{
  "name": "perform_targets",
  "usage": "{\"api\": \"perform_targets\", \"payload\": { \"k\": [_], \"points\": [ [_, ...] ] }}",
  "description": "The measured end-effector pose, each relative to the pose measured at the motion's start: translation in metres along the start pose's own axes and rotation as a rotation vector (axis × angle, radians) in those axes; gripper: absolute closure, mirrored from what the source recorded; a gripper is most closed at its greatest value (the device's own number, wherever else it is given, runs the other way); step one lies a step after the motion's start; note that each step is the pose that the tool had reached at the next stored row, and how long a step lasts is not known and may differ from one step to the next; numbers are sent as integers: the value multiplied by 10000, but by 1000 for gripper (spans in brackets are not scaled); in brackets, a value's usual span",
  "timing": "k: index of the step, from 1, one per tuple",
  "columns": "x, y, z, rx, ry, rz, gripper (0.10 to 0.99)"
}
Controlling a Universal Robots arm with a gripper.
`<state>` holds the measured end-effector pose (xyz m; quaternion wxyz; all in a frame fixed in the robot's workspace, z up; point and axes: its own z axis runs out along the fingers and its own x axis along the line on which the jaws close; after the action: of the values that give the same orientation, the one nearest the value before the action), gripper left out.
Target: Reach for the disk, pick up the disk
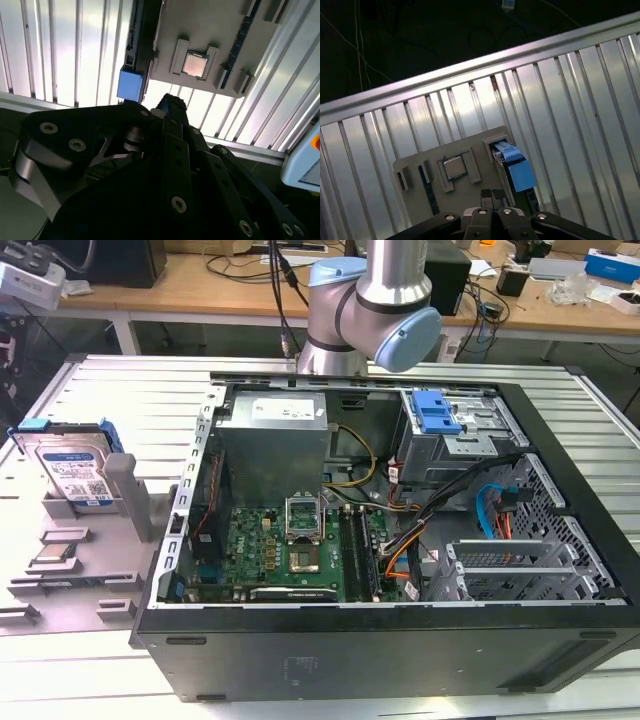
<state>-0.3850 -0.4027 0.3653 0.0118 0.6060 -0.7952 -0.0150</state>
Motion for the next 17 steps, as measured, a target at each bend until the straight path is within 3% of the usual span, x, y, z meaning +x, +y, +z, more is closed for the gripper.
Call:
{"api": "perform_targets", "payload": {
  "k": [9, 17],
  "points": [
    [0, 0, 0, 1, 51, -1325, 980],
    [0, 0, 0, 1, 82, -2168, 980]
  ]
}}
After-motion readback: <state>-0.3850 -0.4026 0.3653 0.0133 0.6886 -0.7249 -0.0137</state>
